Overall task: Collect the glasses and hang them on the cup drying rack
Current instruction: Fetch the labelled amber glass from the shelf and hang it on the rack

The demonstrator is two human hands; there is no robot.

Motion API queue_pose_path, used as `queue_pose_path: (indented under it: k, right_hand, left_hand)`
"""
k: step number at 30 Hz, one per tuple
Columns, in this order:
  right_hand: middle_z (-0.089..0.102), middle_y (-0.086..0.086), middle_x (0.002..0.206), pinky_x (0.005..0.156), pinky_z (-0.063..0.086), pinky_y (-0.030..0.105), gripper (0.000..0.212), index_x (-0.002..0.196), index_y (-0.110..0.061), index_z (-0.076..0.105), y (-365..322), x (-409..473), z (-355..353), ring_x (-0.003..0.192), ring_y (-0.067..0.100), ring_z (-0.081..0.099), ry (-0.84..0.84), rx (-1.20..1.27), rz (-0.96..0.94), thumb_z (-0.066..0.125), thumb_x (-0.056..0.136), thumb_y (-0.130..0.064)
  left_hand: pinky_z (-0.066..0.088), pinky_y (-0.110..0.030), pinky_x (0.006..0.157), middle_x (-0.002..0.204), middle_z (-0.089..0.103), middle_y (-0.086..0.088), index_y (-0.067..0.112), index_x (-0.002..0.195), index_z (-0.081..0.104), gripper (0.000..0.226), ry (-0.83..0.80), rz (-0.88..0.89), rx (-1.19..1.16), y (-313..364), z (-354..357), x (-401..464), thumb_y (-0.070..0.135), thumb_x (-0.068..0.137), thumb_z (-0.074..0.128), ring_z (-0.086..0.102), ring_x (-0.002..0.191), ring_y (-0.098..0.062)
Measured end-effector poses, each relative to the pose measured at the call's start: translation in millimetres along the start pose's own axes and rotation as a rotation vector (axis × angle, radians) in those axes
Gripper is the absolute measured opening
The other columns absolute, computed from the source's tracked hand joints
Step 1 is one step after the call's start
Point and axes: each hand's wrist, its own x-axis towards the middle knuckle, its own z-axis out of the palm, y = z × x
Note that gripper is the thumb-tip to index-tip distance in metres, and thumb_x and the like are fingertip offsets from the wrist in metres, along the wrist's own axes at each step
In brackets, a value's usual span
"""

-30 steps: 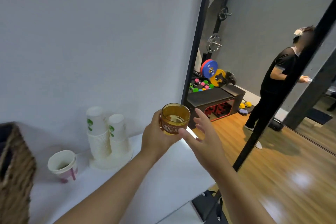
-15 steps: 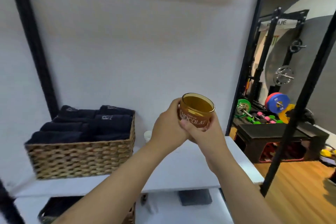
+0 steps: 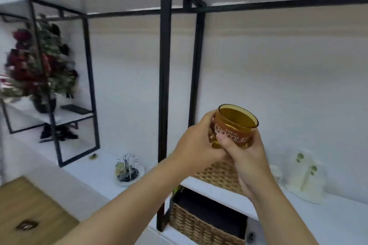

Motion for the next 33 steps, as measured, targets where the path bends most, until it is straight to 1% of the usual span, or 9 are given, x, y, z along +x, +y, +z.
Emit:
queue_pose_path:
  k: [2,7,13,16,18,22,25,29,33]
  right_hand:
    - [0.078,-0.011,0.117,0.102,0.058,0.052,0.08,0.128,-0.043,0.065,9,-9,53,0.113,0.013,0.074,-0.06,0.035,0.021,0.096,0.055,-0.054]
    - [0.077,-0.009,0.117,0.102,0.059,0.049,0.075,0.131,-0.039,0.063,27,-38,182,0.112,0.012,0.074,-0.202,0.092,0.041,0.093,0.062,-0.044]
    - [0.076,-0.014,0.116,0.097,0.062,0.051,0.072,0.132,-0.042,0.061,39,-70,307,0.11,0.011,0.074,-0.373,0.13,0.064,0.091,0.067,-0.043]
    - [0.076,-0.013,0.117,0.099,0.061,0.047,0.071,0.129,-0.042,0.061,43,-75,355,0.11,0.01,0.073,-0.423,0.123,0.052,0.094,0.067,-0.045]
    - [0.074,-0.012,0.121,0.097,0.061,0.04,0.075,0.131,-0.041,0.059,42,-75,384,0.113,0.011,0.071,-0.459,0.118,0.05,0.094,0.065,-0.048]
    - [0.071,-0.013,0.12,0.075,0.057,0.022,0.065,0.131,-0.039,0.059,41,-62,431,0.11,0.008,0.07,-0.522,0.124,0.044,0.092,0.075,-0.04]
    - [0.071,-0.015,0.118,0.074,0.056,0.022,0.062,0.131,-0.038,0.058,48,-45,460,0.105,0.002,0.07,-0.565,0.14,0.048,0.092,0.078,-0.036]
    - [0.07,-0.015,0.12,0.074,0.059,0.017,0.067,0.134,-0.035,0.057,60,-15,495,0.103,-0.002,0.069,-0.61,0.166,0.009,0.093,0.077,-0.036]
    - [0.069,-0.014,0.123,0.074,0.059,0.016,0.071,0.135,-0.034,0.056,75,22,520,0.109,0.003,0.069,-0.623,0.167,-0.03,0.094,0.076,-0.038]
  left_hand:
    - [0.057,-0.032,0.097,0.124,0.068,0.021,0.04,0.147,0.044,0.081,0.006,-0.033,0.008,-17,-53,-24,0.03,0.08,0.087,0.065,0.115,-0.001]
    - [0.045,-0.013,0.103,0.135,0.063,0.025,0.04,0.154,0.038,0.091,0.039,-0.082,0.134,-55,-177,-86,0.036,0.079,0.09,0.057,0.126,0.004]
    - [0.044,-0.028,0.112,0.147,0.053,0.022,0.046,0.16,0.023,0.109,0.144,-0.245,0.312,-95,-310,-166,0.059,0.072,0.086,0.051,0.132,0.008]
    - [0.045,-0.025,0.109,0.146,0.055,0.02,0.044,0.158,0.032,0.098,0.25,-0.309,0.365,-103,-362,-192,0.066,0.074,0.078,0.052,0.131,0.007]
    - [0.046,-0.024,0.106,0.142,0.058,0.02,0.042,0.154,0.039,0.086,0.329,-0.348,0.395,-106,-391,-201,0.07,0.078,0.069,0.054,0.128,0.005]
    - [0.05,-0.028,0.104,0.135,0.063,0.017,0.036,0.149,0.05,0.058,0.436,-0.391,0.417,-117,-436,-204,0.059,0.096,0.057,0.059,0.121,0.002]
    - [0.051,-0.029,0.102,0.133,0.065,0.012,0.031,0.146,0.054,0.049,0.491,-0.436,0.433,-133,-457,-196,0.052,0.103,0.051,0.061,0.12,-0.003]
    - [0.045,-0.022,0.091,0.137,0.063,0.008,0.029,0.146,0.054,0.045,0.514,-0.511,0.495,-162,-478,-178,0.047,0.106,0.046,0.058,0.12,-0.007]
    - [0.048,-0.026,0.096,0.13,0.063,0.009,0.027,0.145,0.056,0.042,0.557,-0.555,0.541,-189,-492,-160,0.043,0.107,0.047,0.059,0.114,-0.005]
